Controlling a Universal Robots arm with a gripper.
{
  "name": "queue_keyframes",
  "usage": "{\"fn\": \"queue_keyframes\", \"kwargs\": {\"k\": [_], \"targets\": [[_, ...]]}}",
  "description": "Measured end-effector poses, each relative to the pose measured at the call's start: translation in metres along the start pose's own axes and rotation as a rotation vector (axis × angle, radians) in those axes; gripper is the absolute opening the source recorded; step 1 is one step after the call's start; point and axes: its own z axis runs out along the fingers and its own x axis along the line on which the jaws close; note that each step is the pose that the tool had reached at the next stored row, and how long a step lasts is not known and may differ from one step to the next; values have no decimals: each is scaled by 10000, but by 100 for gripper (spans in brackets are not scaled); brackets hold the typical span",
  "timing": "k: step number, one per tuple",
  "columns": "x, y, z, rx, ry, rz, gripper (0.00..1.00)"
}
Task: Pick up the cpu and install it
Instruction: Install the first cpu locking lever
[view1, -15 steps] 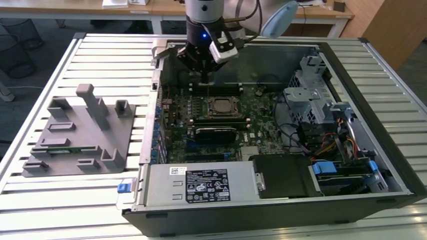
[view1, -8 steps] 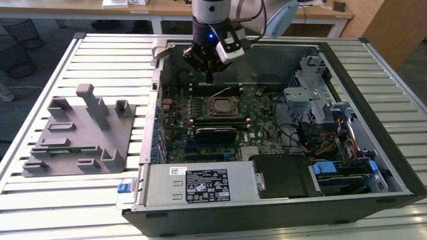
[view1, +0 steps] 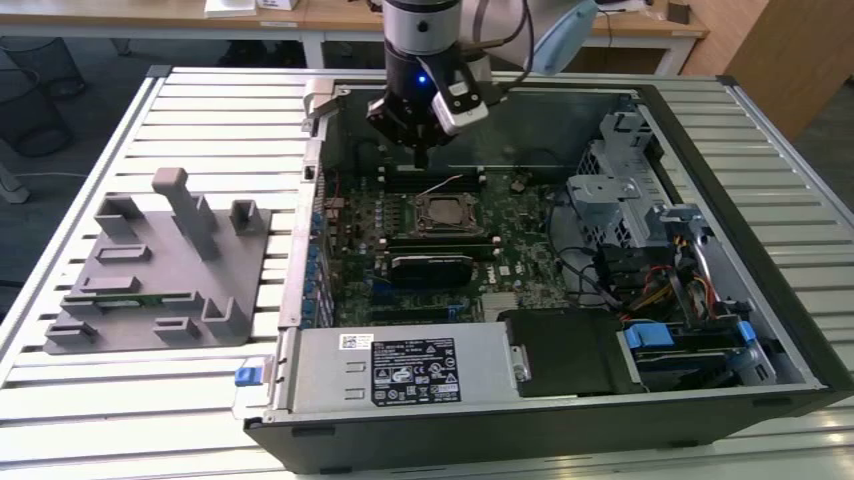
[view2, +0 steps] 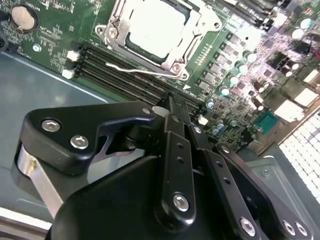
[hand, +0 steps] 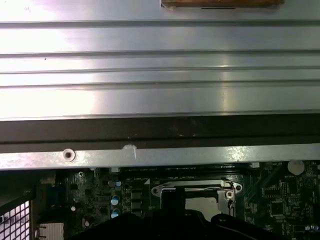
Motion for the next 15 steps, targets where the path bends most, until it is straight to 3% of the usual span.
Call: {"fn": "queue_keyframes", "kwargs": {"k": [1,7,15], "targets": [[0,0,11,-31,-2,1,11],[-7,-4,66,-7,-43,-3,11],[-130,-1,138,-14,-43,-8,11]]}}
